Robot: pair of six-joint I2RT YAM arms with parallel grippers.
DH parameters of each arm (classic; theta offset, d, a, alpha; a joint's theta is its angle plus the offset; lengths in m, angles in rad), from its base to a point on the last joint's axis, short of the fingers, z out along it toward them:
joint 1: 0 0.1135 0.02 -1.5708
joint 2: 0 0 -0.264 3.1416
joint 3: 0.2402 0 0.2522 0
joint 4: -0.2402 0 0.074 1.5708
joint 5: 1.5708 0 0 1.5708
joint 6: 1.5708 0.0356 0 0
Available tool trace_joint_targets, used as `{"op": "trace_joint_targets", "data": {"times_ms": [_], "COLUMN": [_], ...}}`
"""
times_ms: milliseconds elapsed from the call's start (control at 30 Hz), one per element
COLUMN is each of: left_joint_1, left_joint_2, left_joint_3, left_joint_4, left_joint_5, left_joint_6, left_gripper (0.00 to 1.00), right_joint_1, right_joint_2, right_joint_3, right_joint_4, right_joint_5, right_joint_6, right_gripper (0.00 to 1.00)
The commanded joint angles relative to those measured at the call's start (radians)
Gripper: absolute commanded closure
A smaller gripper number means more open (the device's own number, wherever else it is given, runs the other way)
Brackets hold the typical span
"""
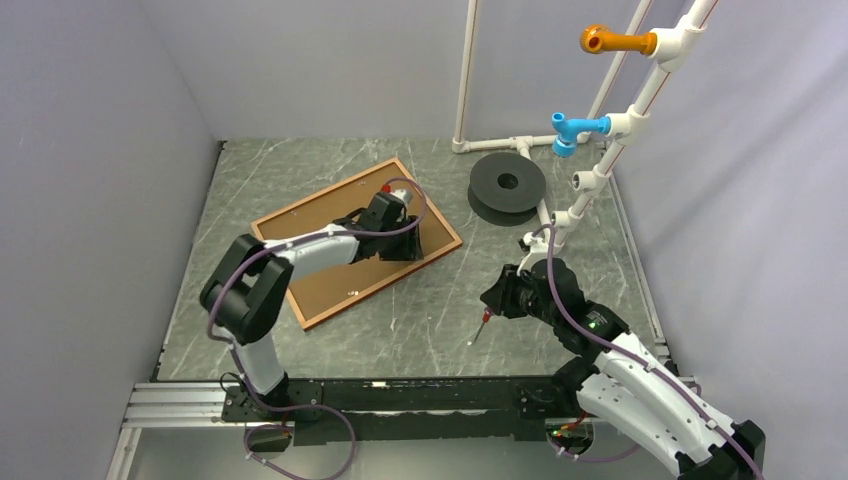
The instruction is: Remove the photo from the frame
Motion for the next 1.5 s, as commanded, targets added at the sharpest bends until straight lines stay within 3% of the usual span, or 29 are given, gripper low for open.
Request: {"op": "trace_joint_targets", "data": {"times_ms": [0,300,367,533,767,1367,1467], "left_joint_1": [0.012,0.007,-0.002,-0.023,-0.085,-0.117,-0.128], "left_joint_2": [-0.223,-0.627,-0.682,-0.743,-0.675,-0.522,-0.492], "left_joint_3": [-0.07,-0.412,-0.467,-0.52,-0.523,-0.536,-0.525], "left_joint_4": [-0.042,-0.211,-0.232,-0.249,-0.25,-0.183,-0.197], "left_joint_5": [-0.003,-0.114,-0.148,-0.225,-0.345,-0.395,-0.389], "left_joint_6": [0.098,0.183,0.173,0.138,0.117,0.089,0.065], "left_gripper": [0.38,0.11,0.09,0.12,0.14,0.26,0.33], "right_joint_1": [-0.002,-0.001,-0.002,0.0,0.001,0.0,0.0], "right_joint_2": [-0.002,0.036,0.054,0.104,0.082,0.049,0.048], "right_joint_3": [-0.001,-0.011,-0.008,0.012,-0.008,-0.045,-0.048], "right_joint_4": [0.05,0.11,0.127,0.151,0.159,0.15,0.152], "right_joint_5": [-0.027,-0.062,-0.071,-0.088,-0.099,-0.1,-0.103], "right_joint_6": [0.017,0.02,0.016,0.004,0.025,0.042,0.044], "right_gripper": [1.0,1.0,1.0,1.0,1.0,1.0,1.0]}}
